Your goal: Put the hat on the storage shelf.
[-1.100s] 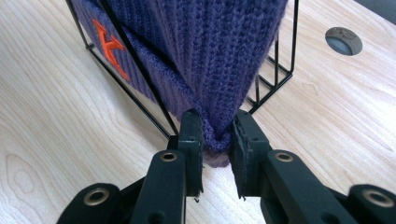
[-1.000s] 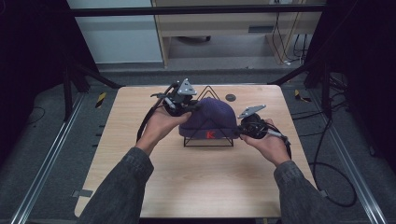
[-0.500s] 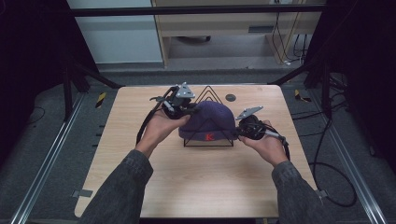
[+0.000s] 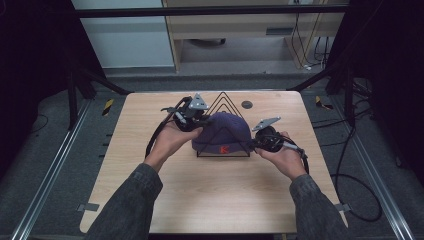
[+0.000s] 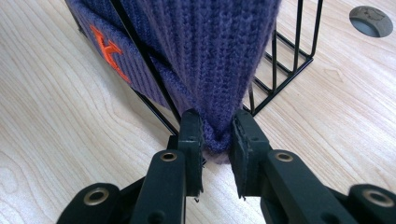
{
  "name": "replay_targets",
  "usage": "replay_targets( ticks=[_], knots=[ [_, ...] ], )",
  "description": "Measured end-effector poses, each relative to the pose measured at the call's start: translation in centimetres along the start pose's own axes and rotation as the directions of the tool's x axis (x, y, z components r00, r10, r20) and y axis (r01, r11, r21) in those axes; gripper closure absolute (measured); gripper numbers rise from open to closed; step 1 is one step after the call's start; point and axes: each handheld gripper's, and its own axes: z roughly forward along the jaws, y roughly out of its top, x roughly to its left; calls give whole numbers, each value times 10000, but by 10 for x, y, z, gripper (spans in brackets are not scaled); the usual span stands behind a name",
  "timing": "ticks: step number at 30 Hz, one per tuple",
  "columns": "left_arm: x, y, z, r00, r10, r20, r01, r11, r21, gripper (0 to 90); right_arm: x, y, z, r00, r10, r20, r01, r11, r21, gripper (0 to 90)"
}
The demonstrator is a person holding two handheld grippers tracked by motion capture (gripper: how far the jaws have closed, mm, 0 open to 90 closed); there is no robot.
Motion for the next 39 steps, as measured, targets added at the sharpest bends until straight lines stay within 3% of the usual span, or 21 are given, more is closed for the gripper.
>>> replay_targets(
  ticks=[9,27,39],
  knots=[
    [0,-7,5,9998,-173,95,173,9998,60,787,-1,-2,4,9999,-105,74,104,9998,176,756],
    [-4,-8,8,9998,-67,167,65,9999,130,765,-1,-10,9,10000,-10,49,9,9997,237,747],
    [-5,-13,8,9988,-377,300,376,9993,46,744,-1,-11,9,10000,-9,46,8,9997,261,737]
  ],
)
